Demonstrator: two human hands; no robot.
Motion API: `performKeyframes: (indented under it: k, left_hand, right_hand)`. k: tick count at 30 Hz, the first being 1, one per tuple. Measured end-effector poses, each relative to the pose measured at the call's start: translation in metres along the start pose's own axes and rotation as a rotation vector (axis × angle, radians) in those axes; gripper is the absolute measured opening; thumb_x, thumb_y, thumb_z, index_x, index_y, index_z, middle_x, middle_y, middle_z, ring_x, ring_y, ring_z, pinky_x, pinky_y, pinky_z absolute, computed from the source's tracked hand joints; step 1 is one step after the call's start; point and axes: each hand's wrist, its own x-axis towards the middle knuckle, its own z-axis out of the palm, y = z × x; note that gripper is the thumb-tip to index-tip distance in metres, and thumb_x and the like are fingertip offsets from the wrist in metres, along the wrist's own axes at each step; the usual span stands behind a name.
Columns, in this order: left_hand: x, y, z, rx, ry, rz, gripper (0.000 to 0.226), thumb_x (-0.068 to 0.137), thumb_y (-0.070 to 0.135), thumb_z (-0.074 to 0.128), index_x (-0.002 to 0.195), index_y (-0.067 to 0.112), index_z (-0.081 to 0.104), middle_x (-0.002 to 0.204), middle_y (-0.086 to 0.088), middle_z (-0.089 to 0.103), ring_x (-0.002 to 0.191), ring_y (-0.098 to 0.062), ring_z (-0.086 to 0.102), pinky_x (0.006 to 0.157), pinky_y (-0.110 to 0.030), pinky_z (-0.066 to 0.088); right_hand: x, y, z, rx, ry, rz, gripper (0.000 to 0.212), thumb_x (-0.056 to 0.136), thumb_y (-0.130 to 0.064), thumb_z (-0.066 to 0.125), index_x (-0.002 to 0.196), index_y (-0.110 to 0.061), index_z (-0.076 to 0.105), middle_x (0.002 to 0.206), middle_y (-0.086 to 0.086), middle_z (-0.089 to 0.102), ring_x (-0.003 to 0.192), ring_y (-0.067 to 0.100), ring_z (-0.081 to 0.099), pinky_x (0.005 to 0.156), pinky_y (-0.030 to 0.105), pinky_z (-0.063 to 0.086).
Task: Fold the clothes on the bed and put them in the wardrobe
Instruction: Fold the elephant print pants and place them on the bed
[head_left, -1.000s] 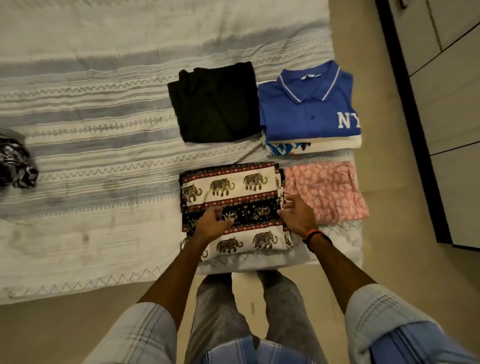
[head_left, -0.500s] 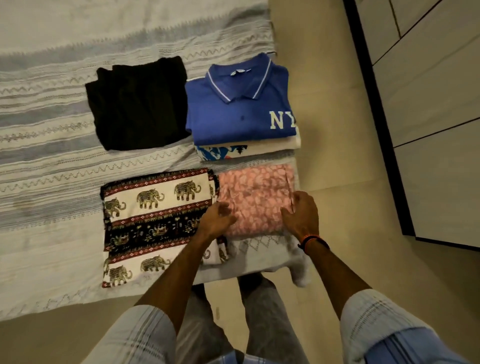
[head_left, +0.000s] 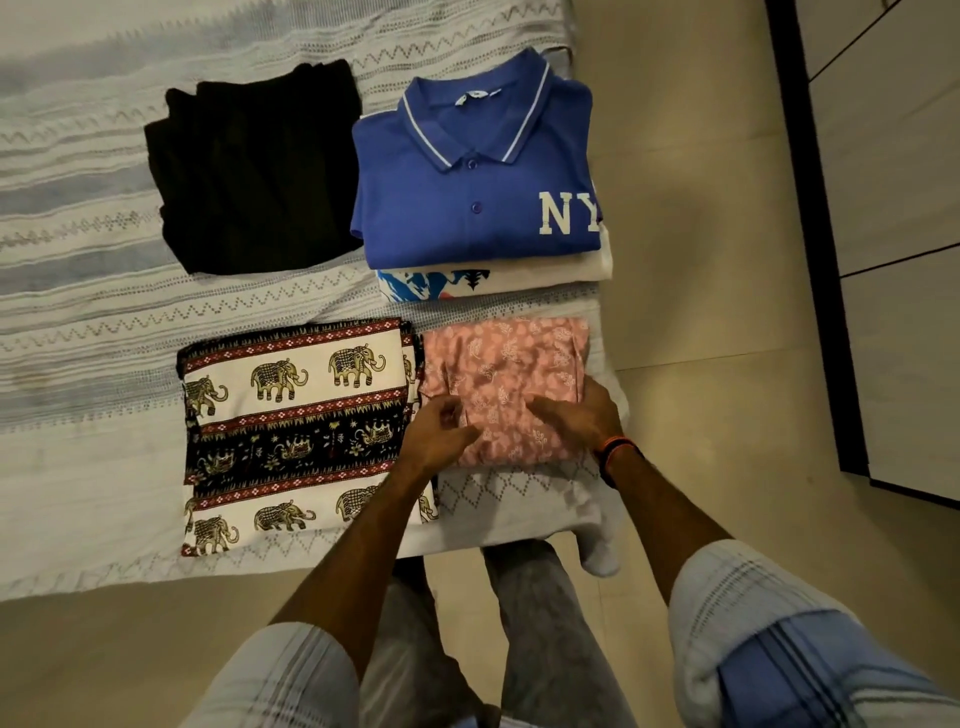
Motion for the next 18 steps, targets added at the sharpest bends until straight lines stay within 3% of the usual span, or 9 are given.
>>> performKeyframes:
  k: [5,8,10,12,16,18]
  left_hand:
    - [0.001,-0.005,-0.004,-0.024,-0.026,-0.034,0.059,0.079,0.027,0.077,0.131,0.011,0.055,0.122,-0.001,0.065,0.111,-0.021,0.063,0.101,-0.049,0.049]
    - [-0.005,0.000,-0.008,-0.079,0.004,-0.033,0.051,0.078,0.021,0.078,0.121,0.006,0.056,0.118,-0.001,0.064,0.111,-0.022,0.061,0.103,-0.045,0.047]
    - [-0.011,0.004,-0.010,-0.130,0.080,-0.008,0.056,0.083,0.021,0.075,0.130,0.005,0.050,0.125,-0.007,0.061,0.115,-0.025,0.059,0.102,-0.047,0.048]
    - [-0.018,0.009,-0.013,-0.203,0.106,-0.019,0.063,0.086,0.032,0.072,0.134,0.003,0.044,0.128,-0.009,0.058,0.114,-0.027,0.059,0.099,-0.047,0.050]
    - [-0.033,0.018,-0.023,-0.626,-0.144,-0.221,0.078,0.076,0.063,0.062,0.129,0.007,0.054,0.127,-0.012,0.063,0.112,-0.030,0.063,0.101,-0.049,0.049]
    - [-0.043,0.019,-0.030,-0.845,-0.249,-0.240,0.061,0.084,0.059,0.057,0.123,0.012,0.058,0.125,-0.019,0.064,0.116,-0.037,0.061,0.104,-0.055,0.044]
  right_hand:
    - [0.000,-0.008,0.010,-0.029,-0.117,-0.089,0.072,0.069,-0.037,0.082,0.133,-0.021,0.054,0.122,-0.001,0.066,0.111,0.024,0.062,0.101,0.044,0.049]
    - [-0.010,-0.016,0.008,0.150,-0.169,-0.094,0.062,0.074,-0.018,0.073,0.132,-0.026,0.052,0.122,-0.002,0.066,0.112,0.024,0.063,0.101,0.050,0.049]
    - [-0.023,-0.026,0.003,0.299,-0.208,-0.068,0.045,0.083,0.001,0.067,0.120,-0.022,0.055,0.118,0.000,0.066,0.108,0.023,0.063,0.099,0.049,0.050]
    - [-0.035,-0.032,-0.001,0.422,-0.265,-0.035,0.039,0.086,0.007,0.063,0.114,-0.021,0.055,0.114,0.002,0.065,0.103,0.022,0.064,0.094,0.045,0.053]
    - [-0.059,-0.041,0.000,0.572,-0.368,-0.005,0.049,0.085,0.005,0.064,0.130,-0.009,0.053,0.120,0.011,0.066,0.107,0.027,0.066,0.087,0.039,0.056]
    - [-0.068,-0.046,0.005,0.603,-0.423,-0.003,0.051,0.080,0.002,0.070,0.127,-0.010,0.056,0.123,0.013,0.066,0.113,0.032,0.064,0.093,0.043,0.053]
